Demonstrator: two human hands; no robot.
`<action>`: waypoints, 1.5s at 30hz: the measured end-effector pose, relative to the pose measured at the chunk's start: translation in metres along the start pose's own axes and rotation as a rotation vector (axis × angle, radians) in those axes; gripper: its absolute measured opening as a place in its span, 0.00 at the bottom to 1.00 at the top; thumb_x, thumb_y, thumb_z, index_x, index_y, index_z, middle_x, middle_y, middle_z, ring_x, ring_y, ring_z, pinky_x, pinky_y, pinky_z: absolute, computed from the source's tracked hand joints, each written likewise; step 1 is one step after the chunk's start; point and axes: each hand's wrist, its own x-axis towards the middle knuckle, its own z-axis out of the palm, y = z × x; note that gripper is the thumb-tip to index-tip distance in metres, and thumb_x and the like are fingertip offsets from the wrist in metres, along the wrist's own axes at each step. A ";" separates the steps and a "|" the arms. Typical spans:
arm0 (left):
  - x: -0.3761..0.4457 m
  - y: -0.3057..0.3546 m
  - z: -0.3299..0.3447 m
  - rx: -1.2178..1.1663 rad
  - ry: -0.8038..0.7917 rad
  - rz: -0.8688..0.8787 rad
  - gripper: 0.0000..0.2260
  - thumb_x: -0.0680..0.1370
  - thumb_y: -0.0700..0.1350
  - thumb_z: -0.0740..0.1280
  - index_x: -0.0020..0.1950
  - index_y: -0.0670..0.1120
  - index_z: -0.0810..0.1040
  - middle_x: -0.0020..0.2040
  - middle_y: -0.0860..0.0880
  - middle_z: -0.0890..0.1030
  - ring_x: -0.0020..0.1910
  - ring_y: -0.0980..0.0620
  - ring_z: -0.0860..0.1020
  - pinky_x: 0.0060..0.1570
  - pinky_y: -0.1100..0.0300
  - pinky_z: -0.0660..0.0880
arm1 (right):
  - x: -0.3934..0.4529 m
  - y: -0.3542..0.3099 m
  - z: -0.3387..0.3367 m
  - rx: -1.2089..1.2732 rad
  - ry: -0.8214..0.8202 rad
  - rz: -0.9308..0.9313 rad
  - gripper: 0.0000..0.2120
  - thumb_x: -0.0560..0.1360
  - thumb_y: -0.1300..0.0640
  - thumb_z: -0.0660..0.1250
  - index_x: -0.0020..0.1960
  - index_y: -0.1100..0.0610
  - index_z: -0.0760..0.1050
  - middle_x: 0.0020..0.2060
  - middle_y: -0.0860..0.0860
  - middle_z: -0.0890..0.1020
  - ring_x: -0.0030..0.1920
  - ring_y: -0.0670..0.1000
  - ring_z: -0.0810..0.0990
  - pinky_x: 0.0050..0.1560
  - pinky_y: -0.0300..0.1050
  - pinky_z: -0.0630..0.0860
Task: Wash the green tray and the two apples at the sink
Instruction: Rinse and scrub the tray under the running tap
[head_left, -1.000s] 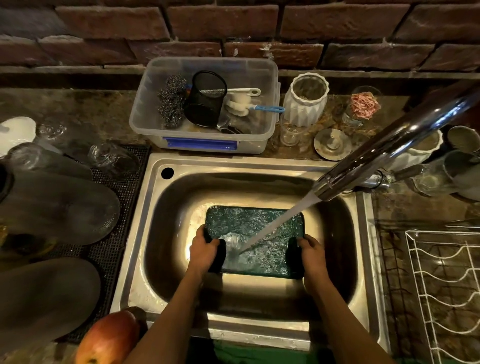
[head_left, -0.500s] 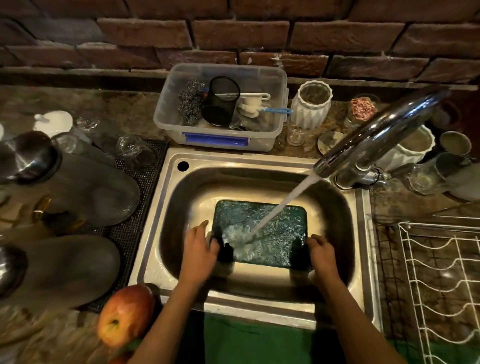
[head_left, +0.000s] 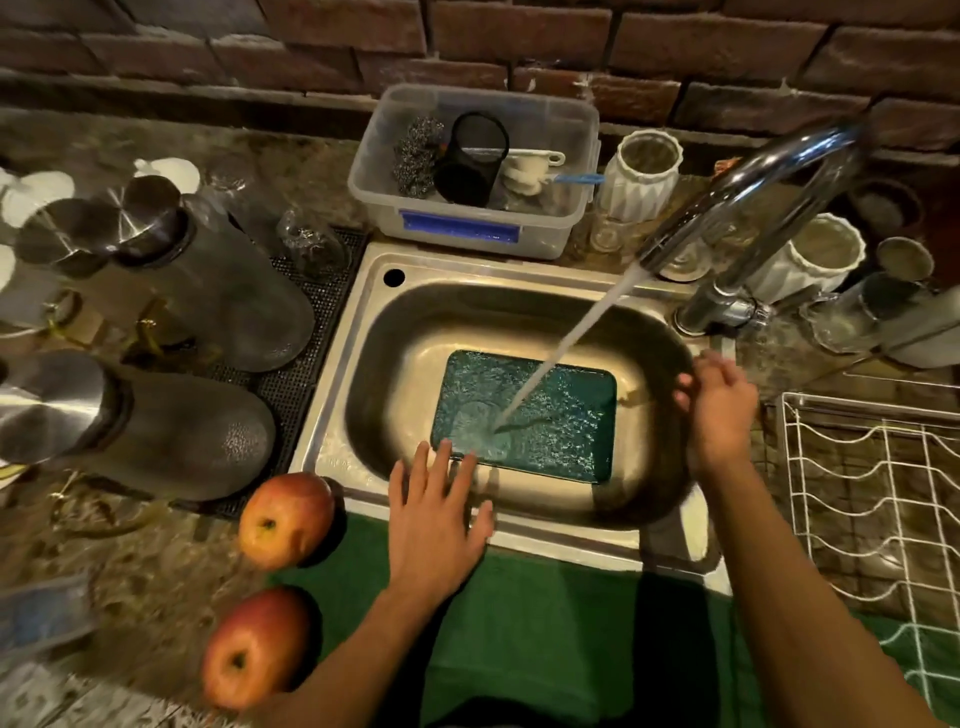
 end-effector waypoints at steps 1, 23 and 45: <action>-0.002 0.001 0.002 0.015 -0.008 0.014 0.28 0.78 0.61 0.58 0.76 0.53 0.68 0.79 0.46 0.65 0.80 0.43 0.57 0.77 0.40 0.50 | 0.004 -0.009 -0.001 0.023 0.013 -0.026 0.08 0.81 0.57 0.61 0.54 0.48 0.76 0.40 0.46 0.78 0.35 0.41 0.76 0.31 0.32 0.72; 0.001 0.000 0.014 0.036 0.009 -0.003 0.29 0.78 0.60 0.58 0.78 0.53 0.64 0.80 0.47 0.63 0.80 0.43 0.56 0.76 0.41 0.54 | 0.059 -0.075 -0.009 0.390 0.010 0.184 0.26 0.82 0.37 0.50 0.71 0.50 0.70 0.61 0.46 0.78 0.71 0.50 0.72 0.74 0.46 0.62; 0.023 0.007 -0.001 -0.181 -0.056 -0.143 0.29 0.77 0.57 0.58 0.78 0.50 0.65 0.77 0.47 0.68 0.73 0.47 0.71 0.68 0.48 0.71 | 0.046 -0.028 0.011 -0.001 0.147 0.087 0.08 0.78 0.52 0.58 0.47 0.51 0.75 0.37 0.49 0.76 0.35 0.47 0.73 0.35 0.44 0.66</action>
